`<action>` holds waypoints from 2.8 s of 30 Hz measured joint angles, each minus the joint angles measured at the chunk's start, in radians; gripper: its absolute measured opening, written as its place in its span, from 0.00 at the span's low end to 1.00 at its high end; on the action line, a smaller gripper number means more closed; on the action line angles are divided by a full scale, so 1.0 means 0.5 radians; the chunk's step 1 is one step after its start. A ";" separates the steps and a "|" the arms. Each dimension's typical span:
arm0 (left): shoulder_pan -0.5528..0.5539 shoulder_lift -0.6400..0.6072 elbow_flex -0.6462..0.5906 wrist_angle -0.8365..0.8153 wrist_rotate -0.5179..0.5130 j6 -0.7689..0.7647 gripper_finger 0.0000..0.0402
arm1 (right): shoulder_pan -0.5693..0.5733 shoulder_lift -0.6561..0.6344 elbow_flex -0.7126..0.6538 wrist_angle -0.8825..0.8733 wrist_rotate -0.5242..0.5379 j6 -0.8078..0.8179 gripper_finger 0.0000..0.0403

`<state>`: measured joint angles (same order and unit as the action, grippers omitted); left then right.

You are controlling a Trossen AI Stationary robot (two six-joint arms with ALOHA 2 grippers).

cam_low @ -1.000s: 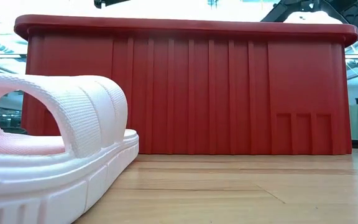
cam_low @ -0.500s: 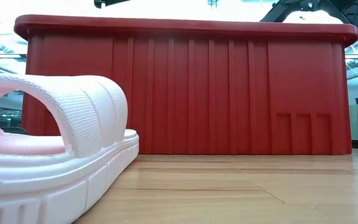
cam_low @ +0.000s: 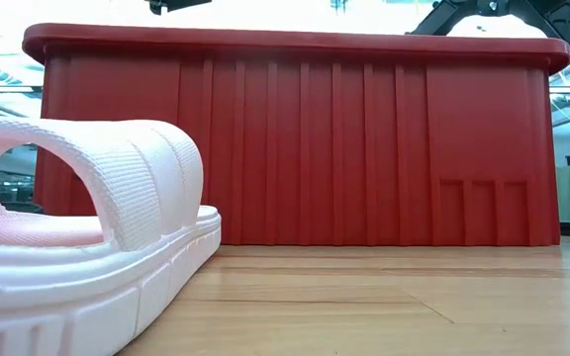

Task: Pick and place slides into bin
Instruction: Put the right pink slide into the red container

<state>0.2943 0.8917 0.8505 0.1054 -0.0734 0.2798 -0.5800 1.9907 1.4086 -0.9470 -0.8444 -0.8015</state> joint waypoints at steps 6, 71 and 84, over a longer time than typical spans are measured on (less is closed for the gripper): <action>-0.001 0.000 0.000 -0.010 -0.001 0.000 0.63 | 0.014 0.000 0.000 -0.015 0.000 0.022 0.01; 0.000 0.001 -0.001 -0.056 -0.015 -0.031 0.63 | 0.057 -0.008 0.001 0.104 0.274 0.399 0.42; -0.001 0.001 0.000 -0.057 -0.015 -0.027 0.63 | 0.091 -0.007 0.001 0.169 0.017 0.490 0.42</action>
<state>0.2939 0.8921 0.8503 0.0769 -0.0811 0.2665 -0.5346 1.9873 1.4090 -0.8625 -0.8360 -0.5568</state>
